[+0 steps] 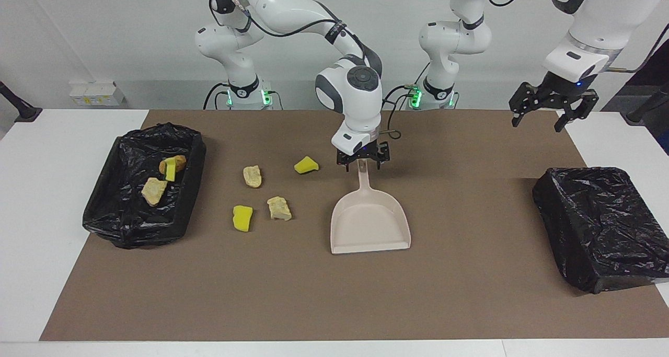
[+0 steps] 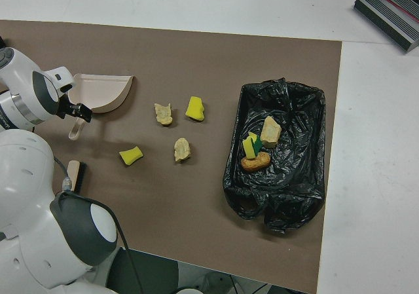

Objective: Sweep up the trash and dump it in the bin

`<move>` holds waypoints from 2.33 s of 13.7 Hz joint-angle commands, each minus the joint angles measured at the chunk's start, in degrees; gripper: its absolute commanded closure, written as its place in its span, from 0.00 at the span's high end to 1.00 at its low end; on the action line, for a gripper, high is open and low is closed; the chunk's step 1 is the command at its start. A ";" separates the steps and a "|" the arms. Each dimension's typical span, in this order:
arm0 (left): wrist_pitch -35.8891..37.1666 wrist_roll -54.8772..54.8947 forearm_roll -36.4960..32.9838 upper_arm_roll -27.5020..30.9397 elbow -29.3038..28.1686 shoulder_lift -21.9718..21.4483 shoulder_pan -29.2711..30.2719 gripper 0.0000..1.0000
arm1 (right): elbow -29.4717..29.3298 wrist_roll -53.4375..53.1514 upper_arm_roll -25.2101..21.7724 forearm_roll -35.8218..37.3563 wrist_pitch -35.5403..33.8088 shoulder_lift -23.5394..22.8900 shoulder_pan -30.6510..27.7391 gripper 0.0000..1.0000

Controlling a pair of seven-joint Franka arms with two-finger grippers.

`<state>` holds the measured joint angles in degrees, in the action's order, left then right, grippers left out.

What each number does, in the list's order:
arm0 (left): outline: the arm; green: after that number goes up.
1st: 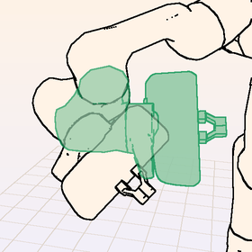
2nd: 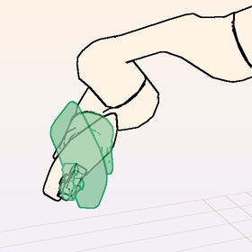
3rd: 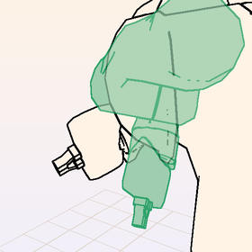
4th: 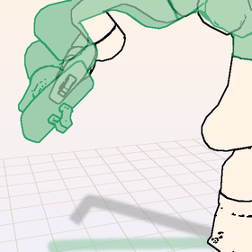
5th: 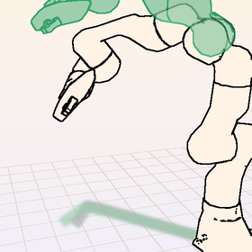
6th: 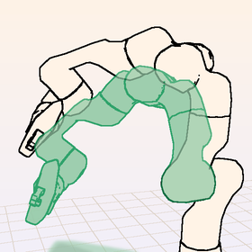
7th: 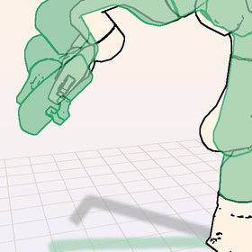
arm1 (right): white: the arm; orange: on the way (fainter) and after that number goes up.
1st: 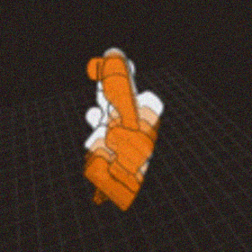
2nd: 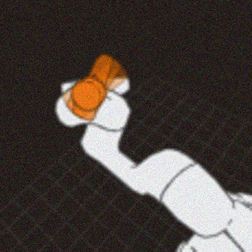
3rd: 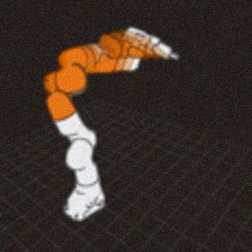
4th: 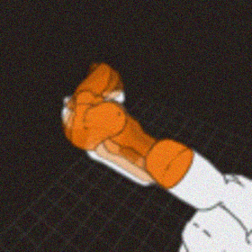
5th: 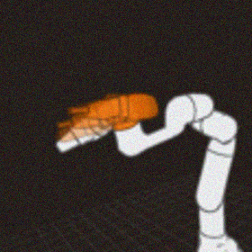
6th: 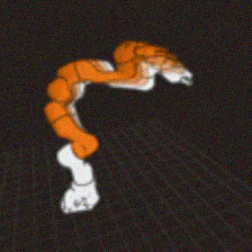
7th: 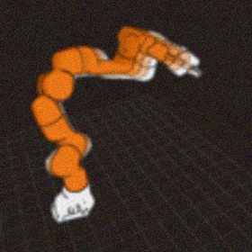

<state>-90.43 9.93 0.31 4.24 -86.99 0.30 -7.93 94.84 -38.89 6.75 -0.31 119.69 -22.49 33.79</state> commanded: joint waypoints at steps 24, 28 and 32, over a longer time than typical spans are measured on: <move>-12.10 -13.07 -0.22 -1.43 -10.63 -0.39 -11.38 1.00 | 46.92 -6.63 0.63 -17.01 6.78 31.54 22.55 0.97; -18.10 -20.19 -0.22 -1.43 -14.34 2.85 -18.33 1.00 | 47.28 -7.24 0.63 -17.01 9.07 30.75 22.63 0.00; -25.47 -27.85 -0.22 -1.43 -19.34 6.55 -23.96 1.00 | 45.35 -8.39 0.54 -17.10 8.46 30.66 22.20 0.00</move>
<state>-111.93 -15.38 0.38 1.77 -103.19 5.99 -29.42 140.61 -45.95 7.45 -16.18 127.56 7.08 56.12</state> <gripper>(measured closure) 0.000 0.736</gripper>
